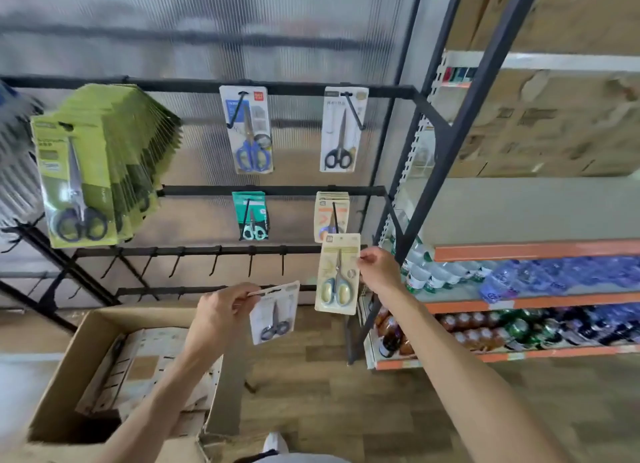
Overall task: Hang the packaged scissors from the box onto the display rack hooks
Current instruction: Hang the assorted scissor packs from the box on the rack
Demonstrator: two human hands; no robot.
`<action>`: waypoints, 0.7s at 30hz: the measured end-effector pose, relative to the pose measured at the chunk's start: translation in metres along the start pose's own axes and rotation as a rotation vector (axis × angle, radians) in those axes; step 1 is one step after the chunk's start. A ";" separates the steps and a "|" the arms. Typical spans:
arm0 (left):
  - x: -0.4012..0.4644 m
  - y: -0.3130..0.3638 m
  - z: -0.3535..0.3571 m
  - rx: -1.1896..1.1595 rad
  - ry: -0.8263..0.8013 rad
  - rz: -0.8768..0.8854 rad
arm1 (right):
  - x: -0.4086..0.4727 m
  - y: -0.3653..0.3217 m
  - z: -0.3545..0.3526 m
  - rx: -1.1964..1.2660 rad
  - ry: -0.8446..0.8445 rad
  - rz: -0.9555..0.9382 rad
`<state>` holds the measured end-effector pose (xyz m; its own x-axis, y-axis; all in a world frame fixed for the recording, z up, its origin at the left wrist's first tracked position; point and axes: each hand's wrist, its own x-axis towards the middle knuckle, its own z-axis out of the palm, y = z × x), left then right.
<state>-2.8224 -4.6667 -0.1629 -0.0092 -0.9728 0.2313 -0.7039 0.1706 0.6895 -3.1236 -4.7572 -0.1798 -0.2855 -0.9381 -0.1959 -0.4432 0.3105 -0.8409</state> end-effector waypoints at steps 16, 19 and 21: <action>-0.002 -0.020 -0.028 0.072 0.107 -0.018 | 0.057 0.022 0.022 -0.032 0.009 0.051; -0.007 -0.020 -0.027 0.053 0.096 -0.031 | 0.072 0.016 0.028 -0.050 0.040 0.059; -0.009 -0.018 -0.027 0.054 0.112 -0.038 | 0.083 0.004 0.031 -0.066 0.059 0.052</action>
<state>-2.7901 -4.6566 -0.1587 0.0958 -0.9542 0.2833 -0.7393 0.1224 0.6622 -3.1225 -4.8388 -0.2147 -0.3581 -0.9105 -0.2067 -0.4812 0.3697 -0.7948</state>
